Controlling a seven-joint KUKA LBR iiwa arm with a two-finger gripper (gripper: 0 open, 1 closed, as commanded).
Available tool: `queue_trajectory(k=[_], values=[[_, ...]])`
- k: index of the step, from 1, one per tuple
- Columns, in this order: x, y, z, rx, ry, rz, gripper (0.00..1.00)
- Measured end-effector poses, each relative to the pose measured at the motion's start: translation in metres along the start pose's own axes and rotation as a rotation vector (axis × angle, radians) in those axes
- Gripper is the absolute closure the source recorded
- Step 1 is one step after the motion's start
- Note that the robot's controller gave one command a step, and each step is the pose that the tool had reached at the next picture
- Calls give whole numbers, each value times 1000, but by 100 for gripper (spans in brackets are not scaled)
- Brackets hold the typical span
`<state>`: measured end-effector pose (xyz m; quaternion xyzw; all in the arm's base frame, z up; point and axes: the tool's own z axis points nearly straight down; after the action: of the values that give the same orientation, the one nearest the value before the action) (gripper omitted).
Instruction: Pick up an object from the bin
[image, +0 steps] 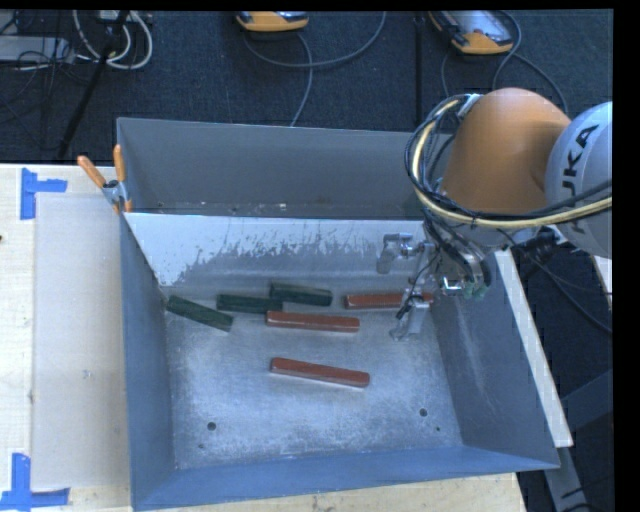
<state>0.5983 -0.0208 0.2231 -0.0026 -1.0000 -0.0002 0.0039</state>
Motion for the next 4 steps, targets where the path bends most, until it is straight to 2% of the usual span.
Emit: queue_trajectory(k=[1, 2, 3, 4], values=[[48, 35, 80, -1, 4, -38, 0], [-11, -6, 153, 0, -11, -99, 0], [2, 30, 151, -1, -11, 360, 0], [3, 30, 153, 0, -10, 357, 100]])
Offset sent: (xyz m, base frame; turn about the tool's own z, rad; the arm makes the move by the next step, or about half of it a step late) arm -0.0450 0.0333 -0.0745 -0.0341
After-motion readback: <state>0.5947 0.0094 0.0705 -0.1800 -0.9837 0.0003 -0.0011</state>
